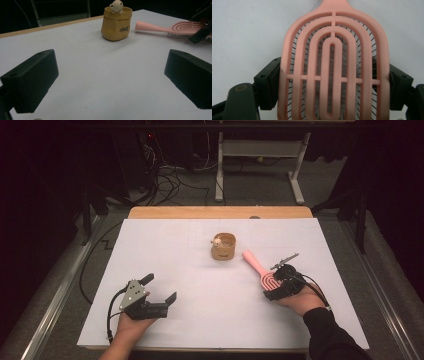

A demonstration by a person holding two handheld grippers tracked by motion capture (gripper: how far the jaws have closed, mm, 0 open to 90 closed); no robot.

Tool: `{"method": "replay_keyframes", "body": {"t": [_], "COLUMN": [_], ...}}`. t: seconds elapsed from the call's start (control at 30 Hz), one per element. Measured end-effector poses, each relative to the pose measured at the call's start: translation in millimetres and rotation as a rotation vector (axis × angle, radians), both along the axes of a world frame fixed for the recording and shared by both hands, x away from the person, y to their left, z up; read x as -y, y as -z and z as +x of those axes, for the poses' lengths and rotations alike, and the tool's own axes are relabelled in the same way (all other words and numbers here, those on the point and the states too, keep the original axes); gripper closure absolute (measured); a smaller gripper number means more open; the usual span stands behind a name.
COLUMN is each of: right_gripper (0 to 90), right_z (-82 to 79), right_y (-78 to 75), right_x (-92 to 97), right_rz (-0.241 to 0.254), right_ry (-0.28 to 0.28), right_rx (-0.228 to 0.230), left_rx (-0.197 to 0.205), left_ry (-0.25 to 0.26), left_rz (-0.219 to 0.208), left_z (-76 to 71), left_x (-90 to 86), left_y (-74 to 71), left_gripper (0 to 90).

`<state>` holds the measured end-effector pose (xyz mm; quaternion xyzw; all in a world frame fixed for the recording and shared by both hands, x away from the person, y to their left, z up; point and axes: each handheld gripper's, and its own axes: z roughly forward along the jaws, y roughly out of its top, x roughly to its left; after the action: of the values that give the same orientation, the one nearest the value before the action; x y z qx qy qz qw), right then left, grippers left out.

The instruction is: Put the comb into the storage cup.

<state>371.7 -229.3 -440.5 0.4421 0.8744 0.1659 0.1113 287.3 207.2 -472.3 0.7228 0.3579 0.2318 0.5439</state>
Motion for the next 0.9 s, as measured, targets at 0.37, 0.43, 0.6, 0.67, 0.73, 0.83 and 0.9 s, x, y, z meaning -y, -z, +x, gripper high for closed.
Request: {"method": "replay_keyframes", "body": {"t": [0.37, 0.43, 0.6, 0.67, 0.73, 0.83, 0.9], "right_gripper": [20.7, 20.8, 20.7, 20.7, 20.7, 20.7, 20.7], "right_z": [2.2, 2.6, 0.5, -1.8, -4.2, -9.9, -12.9], "right_y": [-6.7, -7.7, -12.9, -14.9, -16.5, -20.7, -23.2], "right_x": [-1.8, -0.4, 3.0, 4.3, 5.6, 8.1, 9.8], "right_rz": [0.002, 0.029, 0.036, 0.042, 0.044, 0.039, 0.040], "right_ry": [-0.028, -0.023, -0.023, -0.026, -0.035, -0.039, -0.039], "right_rx": [-0.032, -0.037, -0.034, -0.039, -0.032, -0.033, -0.038], "left_rx": [0.001, 0.000, -0.002, -0.003, -0.003, -0.002, -0.003], "left_ry": [0.003, 0.003, 0.004, 0.005, 0.005, 0.004, 0.005], "left_rz": [0.000, 0.000, 0.000, 0.001, 0.001, 0.004, 0.005], "left_z": [0.1, 0.2, 0.6, 0.6, 0.5, 0.5, 0.6], "left_x": [0.2, 0.0, 0.2, 0.5, 0.7, 1.1, 1.8], "left_y": [0.2, 0.3, 0.6, 0.8, 0.7, 0.9, 1.3], "left_gripper": [0.0, 0.0, 0.0, 0.0, 0.0, 0.0, 0.0]}}
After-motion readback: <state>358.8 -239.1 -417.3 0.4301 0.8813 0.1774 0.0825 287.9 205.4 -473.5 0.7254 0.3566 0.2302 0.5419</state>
